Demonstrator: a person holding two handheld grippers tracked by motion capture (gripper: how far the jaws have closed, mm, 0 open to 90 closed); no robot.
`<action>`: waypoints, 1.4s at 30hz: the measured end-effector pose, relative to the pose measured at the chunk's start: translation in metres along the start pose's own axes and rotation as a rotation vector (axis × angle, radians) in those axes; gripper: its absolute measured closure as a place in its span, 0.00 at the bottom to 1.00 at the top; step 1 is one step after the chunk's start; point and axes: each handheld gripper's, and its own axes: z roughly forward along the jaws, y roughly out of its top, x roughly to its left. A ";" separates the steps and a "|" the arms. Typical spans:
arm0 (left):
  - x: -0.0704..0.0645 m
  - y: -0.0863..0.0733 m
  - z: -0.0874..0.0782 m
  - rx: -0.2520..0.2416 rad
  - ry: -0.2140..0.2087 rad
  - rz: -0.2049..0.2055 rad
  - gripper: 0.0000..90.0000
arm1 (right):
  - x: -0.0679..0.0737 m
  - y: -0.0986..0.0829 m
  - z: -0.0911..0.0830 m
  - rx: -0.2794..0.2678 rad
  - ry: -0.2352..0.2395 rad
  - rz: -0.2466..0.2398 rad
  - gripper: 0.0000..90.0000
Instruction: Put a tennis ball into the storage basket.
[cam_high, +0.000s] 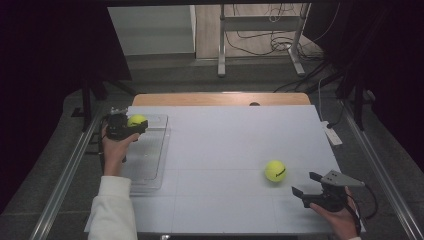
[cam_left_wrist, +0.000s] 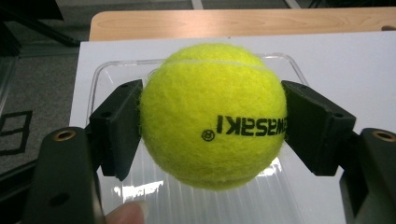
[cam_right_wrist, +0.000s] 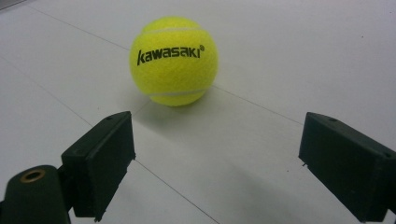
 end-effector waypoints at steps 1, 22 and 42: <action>0.000 0.000 0.001 0.009 0.002 0.002 0.30 | 0.000 0.000 0.000 0.000 0.000 0.000 0.12; 0.001 -0.006 0.019 0.109 0.041 0.024 0.29 | 0.000 0.000 0.000 0.001 -0.001 -0.001 0.12; -0.002 -0.010 0.028 0.157 0.081 0.059 0.29 | 0.000 0.000 -0.001 -0.003 0.002 -0.001 0.12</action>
